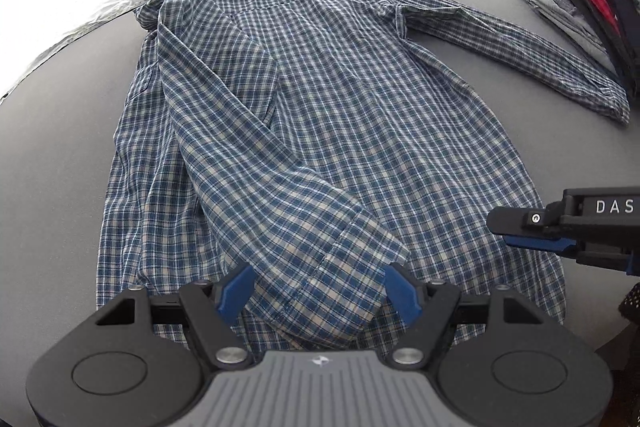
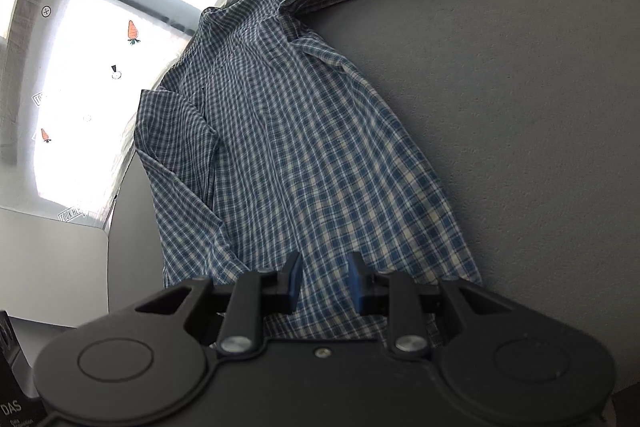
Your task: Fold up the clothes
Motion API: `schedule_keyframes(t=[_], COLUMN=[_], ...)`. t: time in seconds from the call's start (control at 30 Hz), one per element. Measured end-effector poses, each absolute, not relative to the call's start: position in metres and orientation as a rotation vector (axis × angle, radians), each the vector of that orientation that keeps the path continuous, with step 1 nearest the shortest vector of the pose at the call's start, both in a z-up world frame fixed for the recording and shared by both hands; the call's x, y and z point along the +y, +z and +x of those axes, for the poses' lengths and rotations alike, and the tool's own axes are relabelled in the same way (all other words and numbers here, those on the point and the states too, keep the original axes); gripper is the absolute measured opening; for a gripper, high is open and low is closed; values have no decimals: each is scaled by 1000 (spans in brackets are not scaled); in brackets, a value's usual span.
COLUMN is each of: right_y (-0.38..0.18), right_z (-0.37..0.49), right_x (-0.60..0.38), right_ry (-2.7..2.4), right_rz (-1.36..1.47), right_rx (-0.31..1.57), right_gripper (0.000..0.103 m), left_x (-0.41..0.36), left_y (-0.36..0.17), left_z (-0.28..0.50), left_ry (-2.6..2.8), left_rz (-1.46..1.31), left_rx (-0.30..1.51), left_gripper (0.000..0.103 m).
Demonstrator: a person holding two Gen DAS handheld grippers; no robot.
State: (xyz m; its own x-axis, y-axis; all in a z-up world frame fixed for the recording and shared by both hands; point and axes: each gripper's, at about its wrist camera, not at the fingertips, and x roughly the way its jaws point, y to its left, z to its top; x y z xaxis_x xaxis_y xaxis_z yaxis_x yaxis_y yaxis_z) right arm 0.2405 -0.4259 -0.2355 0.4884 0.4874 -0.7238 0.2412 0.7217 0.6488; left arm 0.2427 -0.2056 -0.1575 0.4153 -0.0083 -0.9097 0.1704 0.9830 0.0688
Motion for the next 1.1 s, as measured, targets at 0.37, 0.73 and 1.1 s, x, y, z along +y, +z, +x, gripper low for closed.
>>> schedule_keyframes(t=[0.37, 0.73, 1.1], right_y=[-247, -255, -258], right_z=[253, 272, 280], right_x=[-457, -457, -446], right_ry=[82, 78, 88], right_rz=[861, 888, 857], right_rx=[1078, 1097, 1123], right_gripper=[36, 37, 38], left_x=[-229, -213, -167], left_y=[-170, -177, -165], left_z=[261, 276, 269], left_ry=[-129, -94, 29], left_rz=[205, 122, -95], left_rx=[1146, 1182, 1111], left_gripper=[71, 66, 3])
